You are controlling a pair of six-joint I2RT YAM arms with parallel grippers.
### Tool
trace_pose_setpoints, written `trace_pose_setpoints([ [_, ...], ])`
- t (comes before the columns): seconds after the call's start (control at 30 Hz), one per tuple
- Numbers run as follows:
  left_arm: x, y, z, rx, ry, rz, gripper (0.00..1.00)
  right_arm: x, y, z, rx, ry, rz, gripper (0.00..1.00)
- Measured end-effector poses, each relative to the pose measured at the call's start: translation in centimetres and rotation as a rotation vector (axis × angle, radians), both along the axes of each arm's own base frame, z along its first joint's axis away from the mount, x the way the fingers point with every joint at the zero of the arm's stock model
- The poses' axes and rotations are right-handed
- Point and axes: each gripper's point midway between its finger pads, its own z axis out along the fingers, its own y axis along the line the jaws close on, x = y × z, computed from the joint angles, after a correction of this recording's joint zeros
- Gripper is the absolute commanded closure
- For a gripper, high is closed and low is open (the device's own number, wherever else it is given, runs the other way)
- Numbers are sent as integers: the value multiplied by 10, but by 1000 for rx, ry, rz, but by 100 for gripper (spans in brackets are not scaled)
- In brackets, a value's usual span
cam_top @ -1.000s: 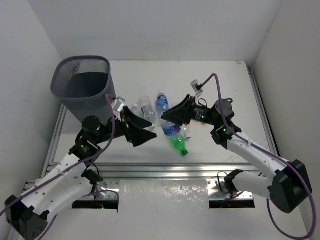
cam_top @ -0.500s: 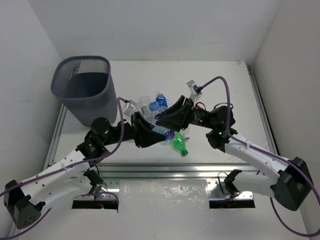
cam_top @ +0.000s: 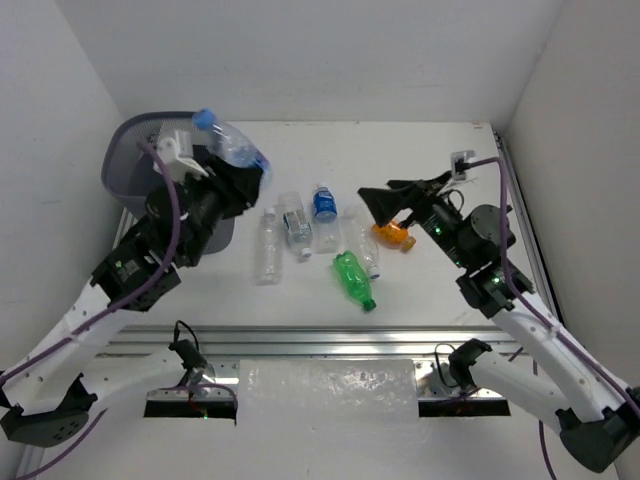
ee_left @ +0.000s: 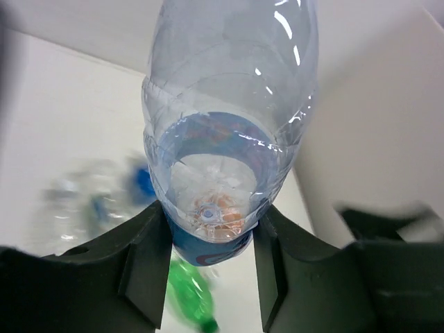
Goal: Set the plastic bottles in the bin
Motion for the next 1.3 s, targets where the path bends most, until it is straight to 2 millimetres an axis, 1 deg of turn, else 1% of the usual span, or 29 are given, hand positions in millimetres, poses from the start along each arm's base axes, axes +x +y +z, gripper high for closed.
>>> trace_pose_setpoints([
  [0.07,16,37,10,48,45,220,100,17,-30,-1,-93,16,-168,1],
  [0.1,24,62,10,85,69,343,100,23,-40,-2,-135,22,-222,1],
  [0.13,32,82,13,94,75,429,97,29,-49,-7,-182,37,-273,1],
  [0.17,40,110,12,124,88,540,92,36,-56,-16,-239,61,-309,1],
  [0.2,46,136,8,153,106,636,89,42,-59,-26,-291,88,-327,1],
  [0.23,52,158,3,186,131,712,87,49,-61,-40,-352,121,-343,1],
  [0.27,58,178,-5,224,166,774,85,56,-62,-59,-425,160,-347,1],
  [0.3,65,195,-13,258,205,826,83,64,-64,-75,-490,195,-353,1],
  [0.33,71,208,-18,285,235,862,79,72,-65,-94,-559,235,-352,1],
  [0.37,83,217,-29,317,279,879,61,82,-67,-116,-627,286,-343,1],
  [0.43,101,223,-52,368,354,867,33,98,-77,-162,-747,400,-330,1],
  [0.47,108,224,-65,392,394,853,2,107,-84,-185,-797,454,-320,1],
  [0.53,113,227,-83,420,451,845,0,118,-99,-227,-887,546,-300,1],
  [0.6,112,229,-88,436,475,841,0,120,-114,-262,-957,625,-269,2],
  [0.63,109,230,-86,436,472,842,0,119,-121,-275,-978,656,-251,3],
  [0.67,107,230,-81,431,464,840,0,118,-126,-284,-991,676,-231,4],
  [0.7,106,229,-75,424,451,834,0,118,-129,-290,-996,684,-204,8],
  [0.8,98,223,-49,390,385,791,0,117,-134,-298,-993,685,-138,11],
  [0.87,87,216,-31,364,333,740,0,115,-130,-307,-982,696,-78,14],
  [0.93,75,206,-13,332,270,671,0,112,-123,-322,-976,717,-5,14],
  [0.97,69,199,-5,312,233,626,0,110,-121,-330,-976,729,24,14],
  [1.0,66,191,0,295,204,578,0,107,-118,-339,-975,747,54,16],
  [1.03,55,182,4,275,172,522,0,104,-116,-348,-977,763,78,18],
  [1.07,49,172,6,259,148,465,0,101,-115,-355,-972,775,96,24],
  [1.1,46,160,4,244,130,397,0,99,-114,-361,-974,785,106,43],
  [1.13,43,149,0,232,121,335,0,97,-115,-366,-976,795,111,56],
  [1.2,36,122,-12,203,102,183,0,101,-117,-367,-978,792,91,75],
  [1.23,34,110,-17,192,97,121,0,102,-119,-367,-977,798,68,78],
  [1.3,32,78,-32,165,89,-35,0,100,-126,-366,-986,802,19,81],
])
